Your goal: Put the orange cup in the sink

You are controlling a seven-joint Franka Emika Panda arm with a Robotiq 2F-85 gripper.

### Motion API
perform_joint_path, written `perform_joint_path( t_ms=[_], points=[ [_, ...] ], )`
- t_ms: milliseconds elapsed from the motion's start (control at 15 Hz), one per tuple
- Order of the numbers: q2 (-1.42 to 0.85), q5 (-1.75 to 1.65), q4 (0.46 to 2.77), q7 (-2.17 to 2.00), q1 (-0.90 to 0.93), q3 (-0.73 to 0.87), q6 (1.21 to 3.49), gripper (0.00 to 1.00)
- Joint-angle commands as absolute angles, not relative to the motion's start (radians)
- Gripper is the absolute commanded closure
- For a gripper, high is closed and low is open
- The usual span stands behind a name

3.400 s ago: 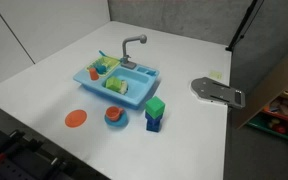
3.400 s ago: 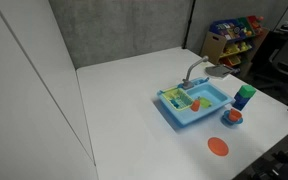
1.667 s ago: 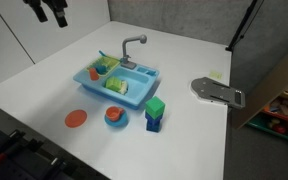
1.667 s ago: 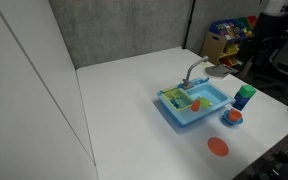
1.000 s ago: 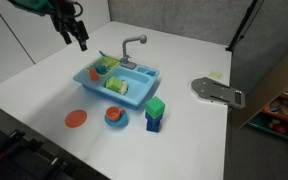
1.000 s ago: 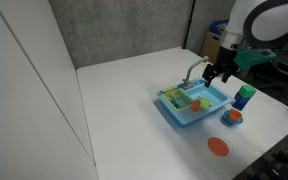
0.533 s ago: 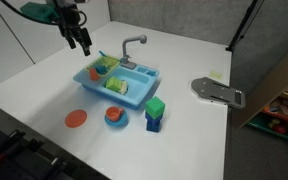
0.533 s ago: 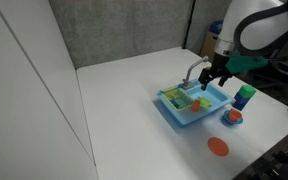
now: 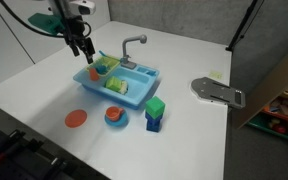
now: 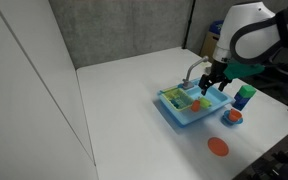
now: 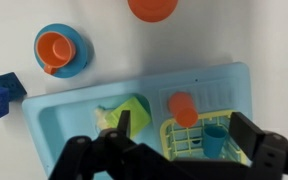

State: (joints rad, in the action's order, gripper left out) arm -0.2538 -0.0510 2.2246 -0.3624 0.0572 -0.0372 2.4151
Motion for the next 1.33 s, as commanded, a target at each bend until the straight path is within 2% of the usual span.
perform_joint_path(
  t_ms=[0,533,1267],
  points=[
    [-0.304,-0.066,2.235,-0.375,0.077,-0.009,2.481,0.00],
    [-0.401,-0.052,2.216,-0.367,0.119,0.009,2.638,0.00],
    [-0.504,-0.091,2.138,-0.397,0.208,0.085,2.668,0.00]
  ],
)
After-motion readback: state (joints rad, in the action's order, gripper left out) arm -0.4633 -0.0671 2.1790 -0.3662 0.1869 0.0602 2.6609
